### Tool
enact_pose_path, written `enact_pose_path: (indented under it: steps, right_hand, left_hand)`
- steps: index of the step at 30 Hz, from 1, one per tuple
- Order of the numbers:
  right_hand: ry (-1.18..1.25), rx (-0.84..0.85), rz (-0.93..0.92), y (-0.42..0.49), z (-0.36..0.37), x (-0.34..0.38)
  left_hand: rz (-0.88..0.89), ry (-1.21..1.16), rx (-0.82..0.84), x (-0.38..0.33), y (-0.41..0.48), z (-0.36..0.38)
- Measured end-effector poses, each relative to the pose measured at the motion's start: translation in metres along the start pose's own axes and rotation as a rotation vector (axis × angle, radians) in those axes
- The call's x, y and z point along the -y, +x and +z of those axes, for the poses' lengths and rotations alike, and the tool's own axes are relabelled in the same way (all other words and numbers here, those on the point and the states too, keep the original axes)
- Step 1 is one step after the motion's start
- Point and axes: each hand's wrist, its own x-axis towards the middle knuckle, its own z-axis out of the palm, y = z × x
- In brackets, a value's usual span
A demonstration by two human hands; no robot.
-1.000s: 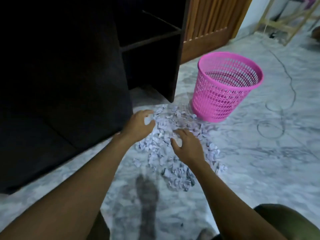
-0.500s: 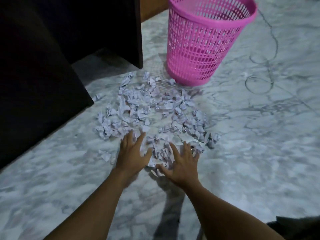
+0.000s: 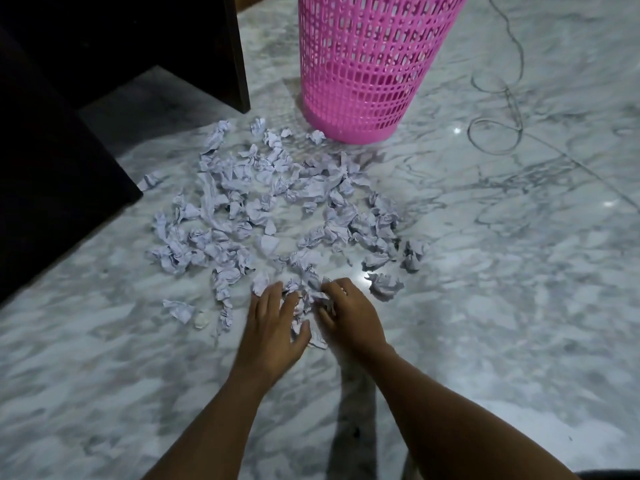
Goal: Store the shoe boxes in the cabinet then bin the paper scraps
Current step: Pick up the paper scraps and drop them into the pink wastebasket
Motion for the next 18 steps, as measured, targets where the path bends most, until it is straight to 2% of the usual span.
enact_pose_path:
  steps: [2,6,9,11,14,16,18]
  right_hand:
    - [0.058,0.007,0.028,0.006,-0.003,-0.002]
    - [0.191,-0.109,0.087,0.014,-0.014,-0.005]
    - [0.142,-0.173,0.027,0.029,-0.017,0.002]
    - [0.091,-0.132,-0.04,0.045,-0.014,0.011]
    - [-0.032,0.024,-0.172,0.057,0.005,0.019]
    - [-0.061,0.138,-0.159,0.055,0.017,0.02]
    - [-0.061,0.159,-0.195,0.053,0.024,0.02]
  left_hand:
    - [-0.005,-0.023,-0.039,0.0,0.001,0.003]
    - [-0.022,-0.013,-0.145,0.002,-0.005,0.005]
    - [-0.051,0.065,-0.261,0.0,-0.01,0.001]
    - [-0.05,0.102,-0.354,0.001,-0.013,-0.001]
    - [-0.054,0.12,-0.449,0.005,-0.017,-0.004]
    - [-0.101,0.109,-0.471,0.009,-0.02,-0.008]
    - [-0.178,0.09,-0.472,0.015,-0.023,-0.013]
